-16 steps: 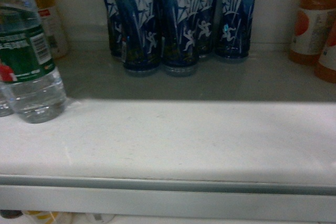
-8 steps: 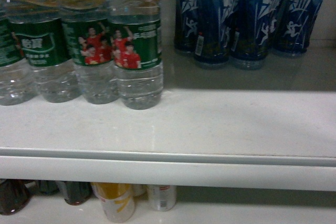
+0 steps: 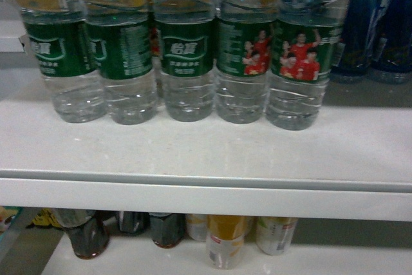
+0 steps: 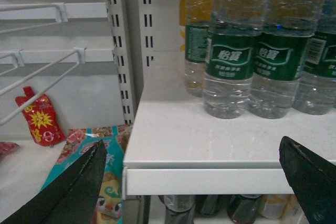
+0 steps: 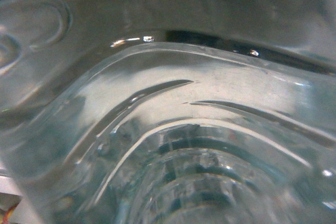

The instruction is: Move water from second to third shelf

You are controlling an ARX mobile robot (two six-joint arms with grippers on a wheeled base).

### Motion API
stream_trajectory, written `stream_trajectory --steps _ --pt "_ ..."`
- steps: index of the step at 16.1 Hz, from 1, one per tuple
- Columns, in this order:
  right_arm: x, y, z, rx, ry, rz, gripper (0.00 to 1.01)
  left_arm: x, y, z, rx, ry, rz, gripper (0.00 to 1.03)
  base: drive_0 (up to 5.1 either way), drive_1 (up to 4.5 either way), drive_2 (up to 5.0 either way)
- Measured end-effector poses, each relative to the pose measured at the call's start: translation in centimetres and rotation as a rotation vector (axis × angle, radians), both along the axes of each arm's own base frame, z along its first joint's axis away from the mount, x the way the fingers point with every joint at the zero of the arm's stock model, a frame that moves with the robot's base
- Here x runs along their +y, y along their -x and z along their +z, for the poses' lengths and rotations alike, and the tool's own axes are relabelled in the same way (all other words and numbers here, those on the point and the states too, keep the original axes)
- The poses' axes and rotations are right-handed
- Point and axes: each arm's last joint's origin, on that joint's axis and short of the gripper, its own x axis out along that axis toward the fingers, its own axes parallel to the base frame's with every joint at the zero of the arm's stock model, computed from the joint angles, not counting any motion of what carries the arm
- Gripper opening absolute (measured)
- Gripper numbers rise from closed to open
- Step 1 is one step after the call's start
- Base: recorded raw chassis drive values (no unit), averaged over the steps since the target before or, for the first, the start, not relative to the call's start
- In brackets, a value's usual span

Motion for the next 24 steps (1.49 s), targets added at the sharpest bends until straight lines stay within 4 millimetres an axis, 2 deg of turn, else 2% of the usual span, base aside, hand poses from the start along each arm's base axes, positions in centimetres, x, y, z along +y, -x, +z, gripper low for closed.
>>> stream_trajectory --steps 9,24 --pt "0.00 0.01 0.00 0.000 -0.001 0.002 0.43 0.00 0.00 0.01 -0.001 0.000 0.001 0.98 -4.9 2.47 2.5" --pt "-0.08 -0.01 0.04 -0.004 -0.001 -0.005 0.43 0.00 0.00 0.01 -0.001 0.000 0.000 0.98 0.0 0.00 0.0"
